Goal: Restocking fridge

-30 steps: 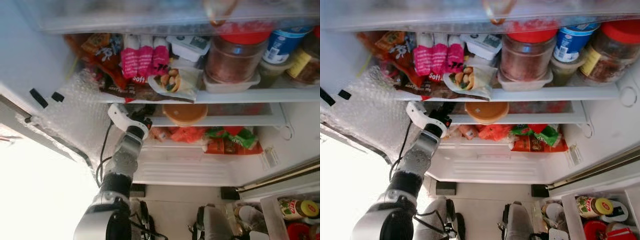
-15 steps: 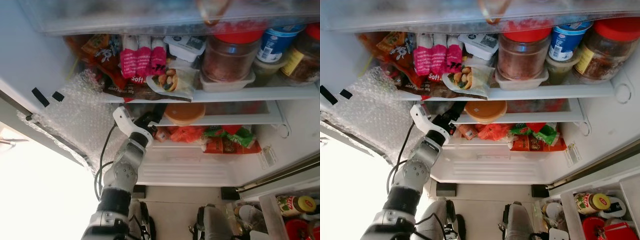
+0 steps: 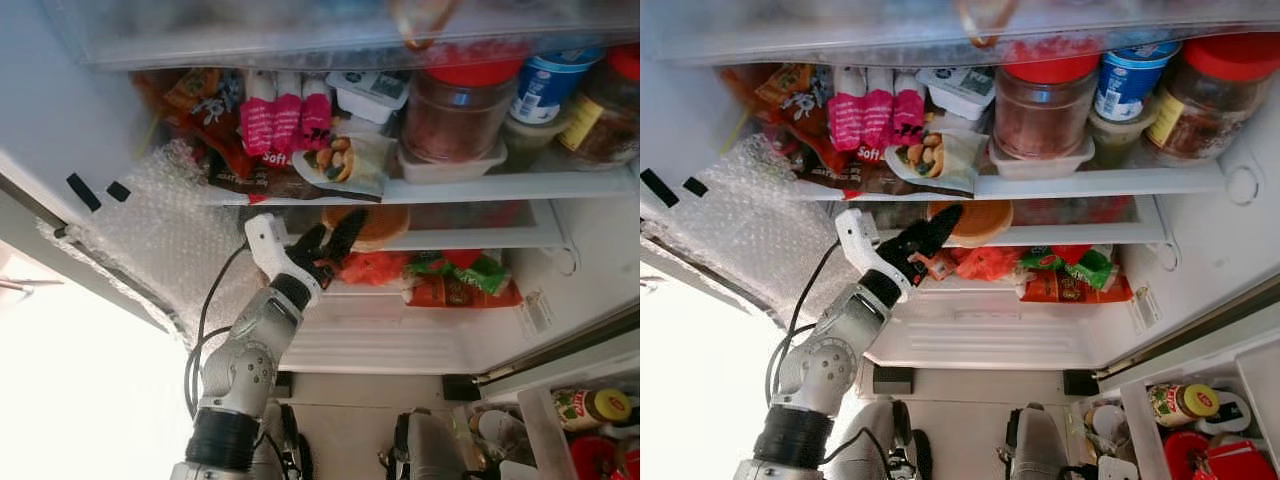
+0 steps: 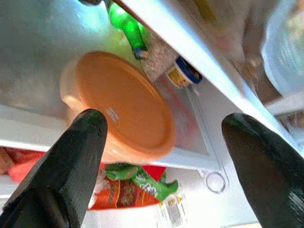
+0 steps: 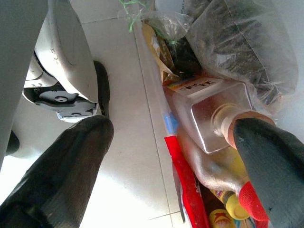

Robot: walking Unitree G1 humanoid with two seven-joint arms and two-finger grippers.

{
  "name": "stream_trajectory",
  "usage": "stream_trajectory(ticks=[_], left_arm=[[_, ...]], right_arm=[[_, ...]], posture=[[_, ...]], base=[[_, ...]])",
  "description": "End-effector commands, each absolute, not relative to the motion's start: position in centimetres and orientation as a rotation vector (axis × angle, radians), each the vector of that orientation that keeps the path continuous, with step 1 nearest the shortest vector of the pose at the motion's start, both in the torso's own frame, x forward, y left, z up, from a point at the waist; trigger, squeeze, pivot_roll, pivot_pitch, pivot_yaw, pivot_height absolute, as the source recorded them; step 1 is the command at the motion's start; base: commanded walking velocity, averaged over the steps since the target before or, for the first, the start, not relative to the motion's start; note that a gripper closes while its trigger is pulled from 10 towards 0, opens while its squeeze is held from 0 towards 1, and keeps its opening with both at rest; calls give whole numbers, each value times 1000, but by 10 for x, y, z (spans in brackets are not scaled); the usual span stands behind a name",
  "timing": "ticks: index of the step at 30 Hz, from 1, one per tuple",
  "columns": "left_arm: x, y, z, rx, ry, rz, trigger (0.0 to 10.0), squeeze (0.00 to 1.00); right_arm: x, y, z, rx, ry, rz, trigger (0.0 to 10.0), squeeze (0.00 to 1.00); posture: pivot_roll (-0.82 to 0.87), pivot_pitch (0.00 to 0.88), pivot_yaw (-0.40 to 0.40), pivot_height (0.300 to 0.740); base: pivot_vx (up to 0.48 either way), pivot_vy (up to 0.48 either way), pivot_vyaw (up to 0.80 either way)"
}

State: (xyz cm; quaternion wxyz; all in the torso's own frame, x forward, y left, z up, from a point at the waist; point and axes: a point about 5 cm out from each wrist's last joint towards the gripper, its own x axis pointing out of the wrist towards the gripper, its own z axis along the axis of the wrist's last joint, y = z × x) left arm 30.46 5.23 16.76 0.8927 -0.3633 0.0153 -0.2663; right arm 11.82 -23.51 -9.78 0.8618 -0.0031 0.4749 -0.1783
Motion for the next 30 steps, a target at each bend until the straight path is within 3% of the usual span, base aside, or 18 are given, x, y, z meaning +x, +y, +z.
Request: stream_trajectory(ticks=[1,7,14,22,30], left_arm=[[290,38,154,-811,98,-560,10000,0],[279,38,151,-579,142,-641,10000,0],[281,47,150,-215,78,-679,10000,0],[289,38,145,-60,33,-713,10000,0],[306,21,131,-16,41,-739,10000,0]], right_arm=[[110,-227,-103,15,1034,-362,10000,0],[110,-226,-103,19,1034,-366,10000,0],[110,-226,-103,21,1035,-365,10000,0],[109,-225,-103,24,1035,-371,10000,0],[107,-224,-104,25,1039,-374,10000,0]], posture=[[-92,217,105,650],[-91,218,110,650],[-85,218,111,650],[-97,221,110,650],[-114,231,111,650]], base=[[0,0,0],[0,0,0],[0,0,0],[0,0,0],[0,0,0]])
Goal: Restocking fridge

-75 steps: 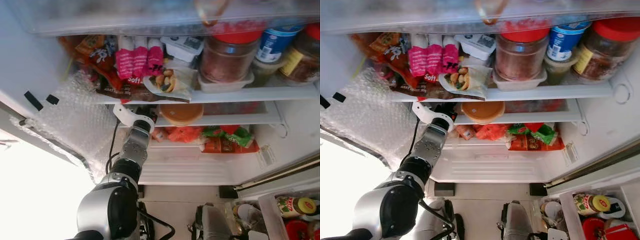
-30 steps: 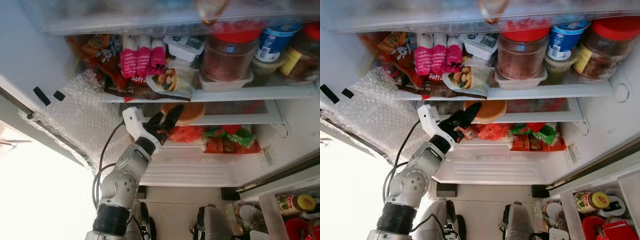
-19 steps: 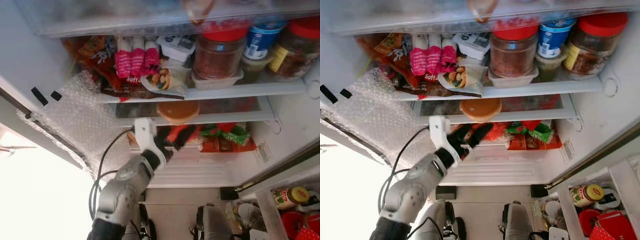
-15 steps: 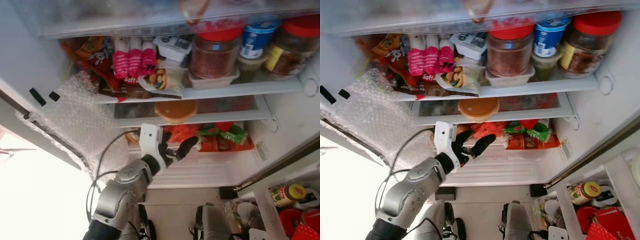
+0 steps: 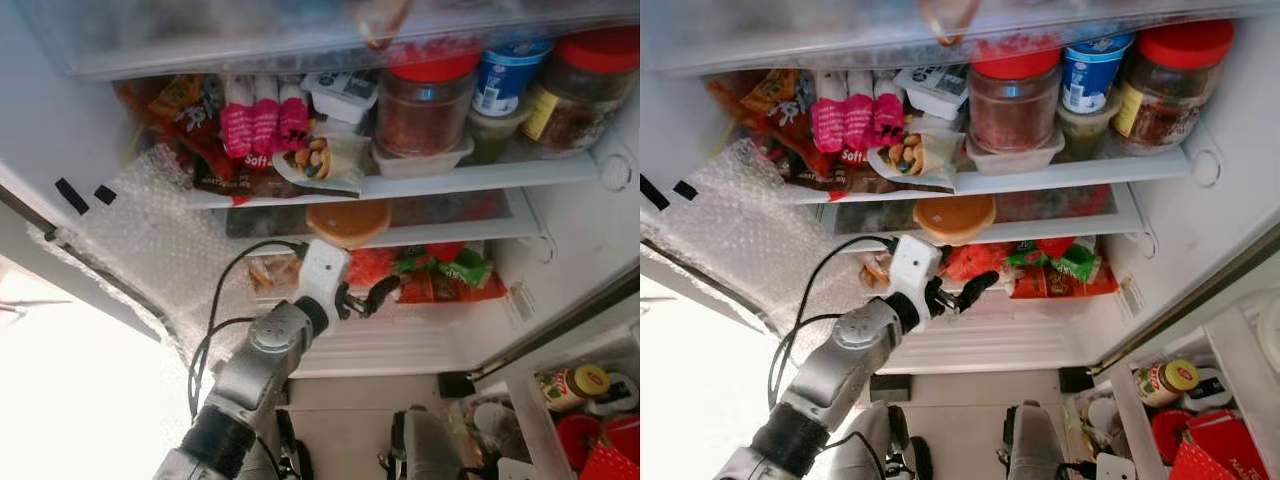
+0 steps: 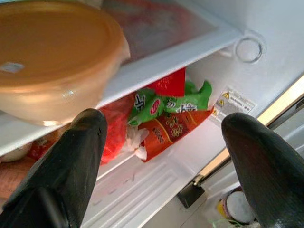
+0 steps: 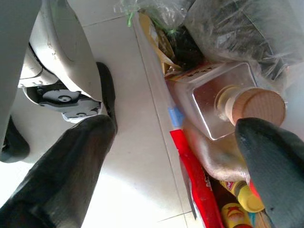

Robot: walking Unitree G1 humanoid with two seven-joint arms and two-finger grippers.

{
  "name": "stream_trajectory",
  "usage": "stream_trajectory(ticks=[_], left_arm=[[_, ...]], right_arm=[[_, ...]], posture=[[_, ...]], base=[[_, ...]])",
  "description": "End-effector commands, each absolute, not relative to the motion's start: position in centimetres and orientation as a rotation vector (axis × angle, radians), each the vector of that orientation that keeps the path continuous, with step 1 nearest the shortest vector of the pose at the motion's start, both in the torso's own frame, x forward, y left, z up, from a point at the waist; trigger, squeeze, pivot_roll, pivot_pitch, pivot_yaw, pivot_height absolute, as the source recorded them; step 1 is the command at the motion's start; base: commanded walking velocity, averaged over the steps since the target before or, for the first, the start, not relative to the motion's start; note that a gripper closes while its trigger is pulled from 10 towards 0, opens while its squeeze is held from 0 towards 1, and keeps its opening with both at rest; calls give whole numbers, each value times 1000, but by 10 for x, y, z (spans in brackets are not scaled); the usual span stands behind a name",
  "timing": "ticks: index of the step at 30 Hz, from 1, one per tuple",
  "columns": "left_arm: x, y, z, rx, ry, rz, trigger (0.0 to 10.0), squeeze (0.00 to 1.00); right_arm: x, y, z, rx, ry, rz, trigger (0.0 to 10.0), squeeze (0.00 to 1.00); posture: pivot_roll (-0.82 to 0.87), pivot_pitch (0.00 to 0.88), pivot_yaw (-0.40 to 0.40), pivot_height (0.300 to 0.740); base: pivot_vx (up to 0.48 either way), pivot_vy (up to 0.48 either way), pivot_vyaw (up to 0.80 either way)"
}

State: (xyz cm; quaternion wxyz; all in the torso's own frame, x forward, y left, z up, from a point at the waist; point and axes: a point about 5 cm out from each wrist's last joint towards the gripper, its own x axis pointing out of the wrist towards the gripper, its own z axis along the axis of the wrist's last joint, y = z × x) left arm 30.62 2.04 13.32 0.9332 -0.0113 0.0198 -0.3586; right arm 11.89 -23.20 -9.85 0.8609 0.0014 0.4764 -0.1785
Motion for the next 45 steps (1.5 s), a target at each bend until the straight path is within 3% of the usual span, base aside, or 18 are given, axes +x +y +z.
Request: stream_trajectory(ticks=[1,15,30,38,45], left_arm=[[308,19,132,-17,37,-739,10000,0],[333,7,126,30,16,-676,10000,0],[367,32,132,134,26,-536,10000,0],[359,25,123,99,32,-582,10000,0],[326,20,129,44,-125,-675,10000,0]], right_arm=[[107,-224,-104,25,1039,-376,10000,0],[102,-221,-105,41,1043,-408,10000,0],[107,-223,-104,39,1036,-401,10000,0],[108,-223,-104,39,1033,-398,10000,0],[109,-223,-104,40,1034,-394,10000,0]], posture=[[-115,234,110,650],[-138,248,130,650],[-137,242,121,650],[-132,239,124,650],[-112,239,121,650]], base=[[0,0,0],[0,0,0],[0,0,0],[0,0,0],[0,0,0]])
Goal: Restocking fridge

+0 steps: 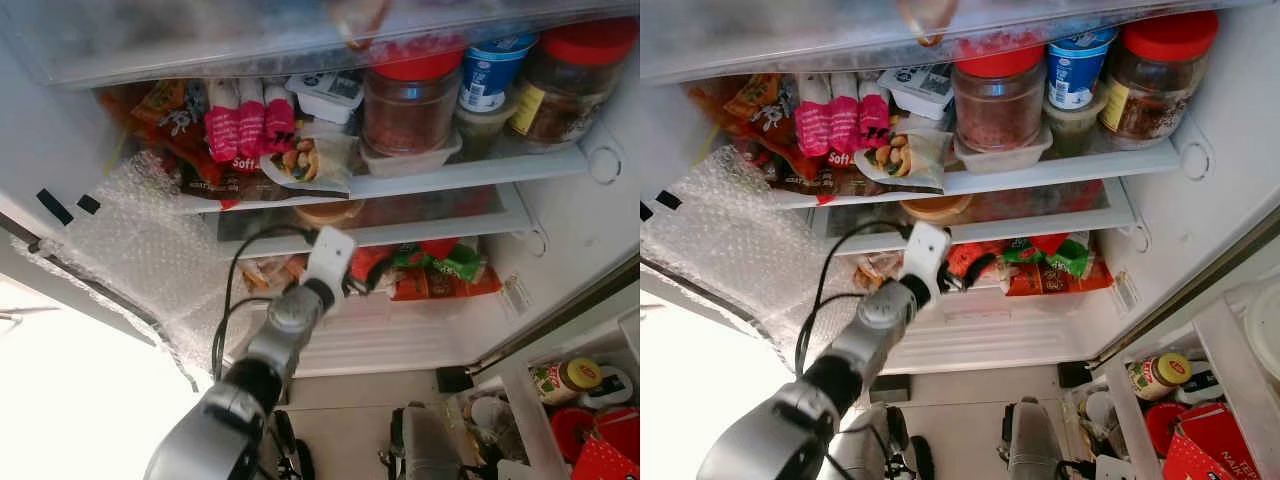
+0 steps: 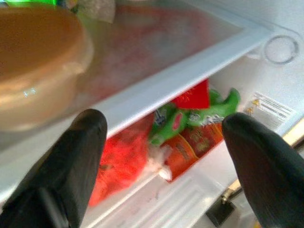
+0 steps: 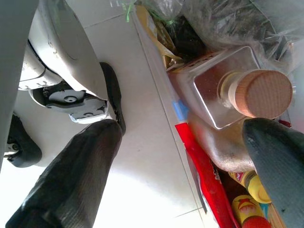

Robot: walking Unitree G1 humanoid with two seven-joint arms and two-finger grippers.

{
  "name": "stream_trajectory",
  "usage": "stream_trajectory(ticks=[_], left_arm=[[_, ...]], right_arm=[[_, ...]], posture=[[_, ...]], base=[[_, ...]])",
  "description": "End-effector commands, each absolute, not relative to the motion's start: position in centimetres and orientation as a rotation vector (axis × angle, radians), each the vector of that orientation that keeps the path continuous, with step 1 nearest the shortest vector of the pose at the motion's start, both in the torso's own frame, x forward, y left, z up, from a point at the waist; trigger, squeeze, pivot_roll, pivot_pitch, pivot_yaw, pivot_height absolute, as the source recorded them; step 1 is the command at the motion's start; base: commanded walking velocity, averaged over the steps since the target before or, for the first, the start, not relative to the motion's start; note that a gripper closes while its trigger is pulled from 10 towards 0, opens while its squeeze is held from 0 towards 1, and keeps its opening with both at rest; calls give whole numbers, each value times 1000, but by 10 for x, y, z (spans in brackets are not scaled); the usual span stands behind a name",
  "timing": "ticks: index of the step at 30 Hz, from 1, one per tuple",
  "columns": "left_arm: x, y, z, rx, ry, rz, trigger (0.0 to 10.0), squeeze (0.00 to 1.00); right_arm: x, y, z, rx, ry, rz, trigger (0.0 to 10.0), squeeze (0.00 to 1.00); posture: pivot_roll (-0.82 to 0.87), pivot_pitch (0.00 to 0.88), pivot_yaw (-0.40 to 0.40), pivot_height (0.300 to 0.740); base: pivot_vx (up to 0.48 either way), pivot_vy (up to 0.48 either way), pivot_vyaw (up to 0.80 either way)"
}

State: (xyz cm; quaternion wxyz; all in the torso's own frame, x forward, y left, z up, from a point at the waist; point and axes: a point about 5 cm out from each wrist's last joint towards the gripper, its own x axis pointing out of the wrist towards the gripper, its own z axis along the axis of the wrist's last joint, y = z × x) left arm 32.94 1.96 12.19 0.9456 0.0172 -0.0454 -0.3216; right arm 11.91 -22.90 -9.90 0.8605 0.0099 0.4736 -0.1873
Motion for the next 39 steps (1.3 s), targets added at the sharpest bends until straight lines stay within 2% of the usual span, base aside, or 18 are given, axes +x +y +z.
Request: stream_trajectory(ticks=[1,5,8,15,21,22,23,24,25,30,39], left_arm=[[324,20,131,34,-134,-679,10000,0],[303,23,135,66,-194,-708,10000,0],[280,39,134,86,-207,-650,10000,0],[270,70,149,182,-235,-517,10000,0],[270,118,151,306,-235,-357,10000,0],[274,137,145,304,-186,-274,10000,0],[274,137,145,304,-186,-274,10000,0],[278,152,141,305,-148,-217,10000,0],[278,156,140,314,-142,-207,10000,0],[272,164,131,332,-96,-185,10000,0],[258,152,120,324,-60,-197,10000,0]], right_arm=[[109,-223,-104,40,1034,-394,10000,0],[109,-224,-103,38,1036,-391,10000,0],[109,-224,-104,36,1037,-384,10000,0],[109,-224,-104,28,1042,-373,10000,0],[108,-225,-104,15,1053,-353,10000,0],[108,-226,-104,12,1053,-351,10000,0],[108,-226,-104,12,1053,-351,10000,0],[109,-227,-103,10,1051,-353,10000,0],[109,-228,-103,10,1050,-354,10000,0],[111,-230,-102,2,1049,-349,10000,0],[116,-234,-100,-5,1031,-345,10000,0]], posture=[[-108,238,121,650],[-102,222,125,650],[-111,193,135,650],[-92,146,143,650],[-81,103,131,650],[-77,112,127,650],[-77,112,127,650],[-76,140,117,650],[-76,132,114,650],[-63,138,104,650],[-51,168,79,650]], base=[[0,0,0],[0,0,0],[0,0,0],[0,0,0],[0,0,0],[0,0,0],[0,0,0],[0,0,0],[0,0,0],[0,0,0],[0,0,0]])
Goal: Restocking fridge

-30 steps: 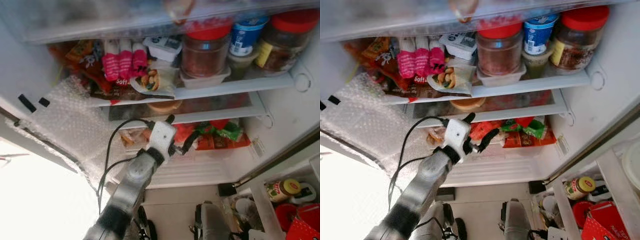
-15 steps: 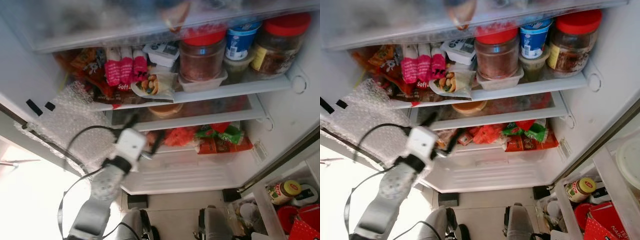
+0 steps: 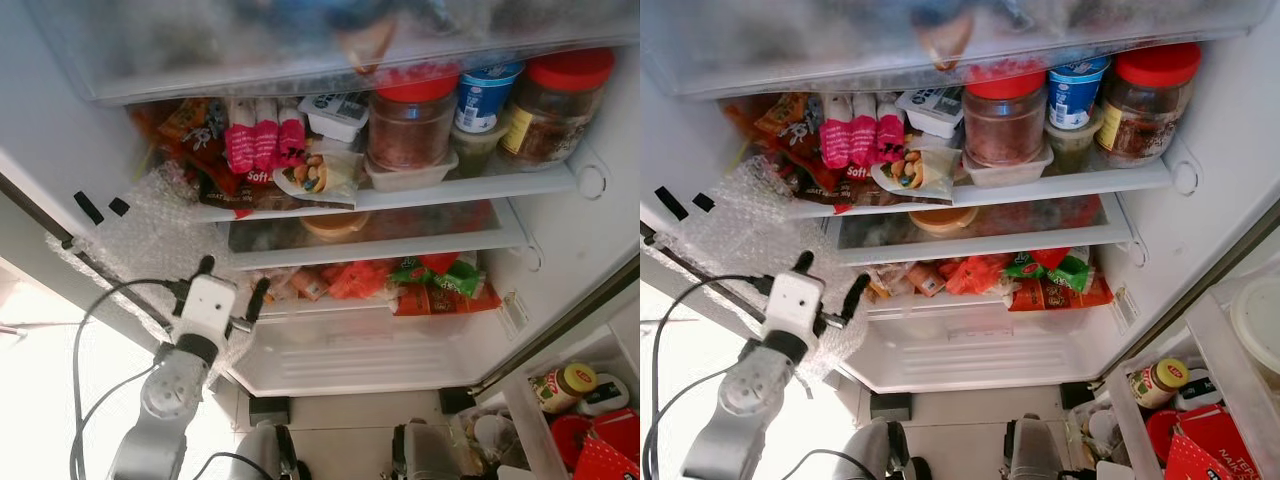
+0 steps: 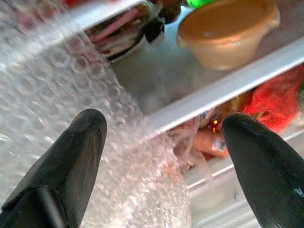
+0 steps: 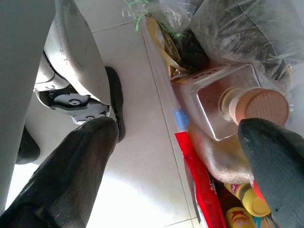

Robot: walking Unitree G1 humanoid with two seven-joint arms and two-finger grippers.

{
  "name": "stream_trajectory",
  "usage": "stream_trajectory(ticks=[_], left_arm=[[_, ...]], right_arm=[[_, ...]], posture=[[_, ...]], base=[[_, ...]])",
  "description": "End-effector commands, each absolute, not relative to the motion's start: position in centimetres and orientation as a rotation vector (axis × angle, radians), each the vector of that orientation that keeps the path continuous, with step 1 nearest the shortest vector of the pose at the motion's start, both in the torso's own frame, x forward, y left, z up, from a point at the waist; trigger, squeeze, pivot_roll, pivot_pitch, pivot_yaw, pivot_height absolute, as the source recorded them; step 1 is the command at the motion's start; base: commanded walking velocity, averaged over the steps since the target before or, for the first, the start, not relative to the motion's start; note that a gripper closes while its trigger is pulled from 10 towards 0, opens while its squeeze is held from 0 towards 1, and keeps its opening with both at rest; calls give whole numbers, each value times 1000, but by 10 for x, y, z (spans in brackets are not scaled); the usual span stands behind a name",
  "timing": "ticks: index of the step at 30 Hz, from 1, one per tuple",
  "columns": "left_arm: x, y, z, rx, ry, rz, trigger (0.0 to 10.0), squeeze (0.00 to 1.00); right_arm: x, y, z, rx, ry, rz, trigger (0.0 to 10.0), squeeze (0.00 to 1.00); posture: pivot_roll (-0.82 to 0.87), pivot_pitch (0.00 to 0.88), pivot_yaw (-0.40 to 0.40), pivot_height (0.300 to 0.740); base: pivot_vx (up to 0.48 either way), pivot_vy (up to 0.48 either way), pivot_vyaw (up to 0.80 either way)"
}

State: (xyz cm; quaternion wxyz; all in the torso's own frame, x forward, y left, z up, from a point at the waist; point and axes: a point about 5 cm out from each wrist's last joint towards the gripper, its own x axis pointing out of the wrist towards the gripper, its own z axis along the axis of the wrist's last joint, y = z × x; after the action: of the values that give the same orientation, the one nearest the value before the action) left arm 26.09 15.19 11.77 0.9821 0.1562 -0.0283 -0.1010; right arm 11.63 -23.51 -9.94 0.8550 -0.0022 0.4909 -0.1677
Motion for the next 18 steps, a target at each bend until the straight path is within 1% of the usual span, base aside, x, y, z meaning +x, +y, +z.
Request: stream_trajectory(ticks=[1,4,5,7,9,11,12,16,17,18], left_arm=[[257,149,117,317,-42,-216,10000,0],[254,149,104,342,43,-303,10000,0],[251,157,97,330,92,-298,10000,0],[248,164,96,304,108,-282,10000,0],[238,174,92,318,148,-283,10000,0],[235,176,90,316,165,-277,10000,0],[228,182,83,307,217,-255,10000,0],[221,189,71,297,286,-227,10000,0],[217,195,61,298,349,-207,10000,0],[217,197,58,300,364,-203,10000,0]], right_arm=[[117,-235,-99,-7,1033,-344,10000,0],[117,-235,-100,-10,1037,-344,10000,0],[116,-235,-100,-12,1040,-342,10000,0],[116,-235,-100,-13,1042,-339,10000,0],[116,-235,-100,-13,1042,-337,10000,0],[116,-235,-100,-13,1041,-337,10000,0],[116,-235,-100,-15,1042,-333,10000,0],[116,-234,-100,-16,1043,-331,10000,0],[116,-234,-100,-17,1045,-331,10000,0],[116,-234,-100,-18,1046,-331,10000,0]], posture=[[-47,170,77,650],[-45,173,80,650],[-40,175,81,650],[-38,177,85,650],[-35,181,88,650],[-35,181,88,650],[-36,186,90,650],[-35,185,90,650],[-33,185,89,650],[-33,185,89,650]], base=[[0,0,0],[0,0,0],[0,0,0],[0,0,0],[0,0,0],[0,0,0],[0,0,0],[0,0,0],[0,0,0],[0,0,0]])
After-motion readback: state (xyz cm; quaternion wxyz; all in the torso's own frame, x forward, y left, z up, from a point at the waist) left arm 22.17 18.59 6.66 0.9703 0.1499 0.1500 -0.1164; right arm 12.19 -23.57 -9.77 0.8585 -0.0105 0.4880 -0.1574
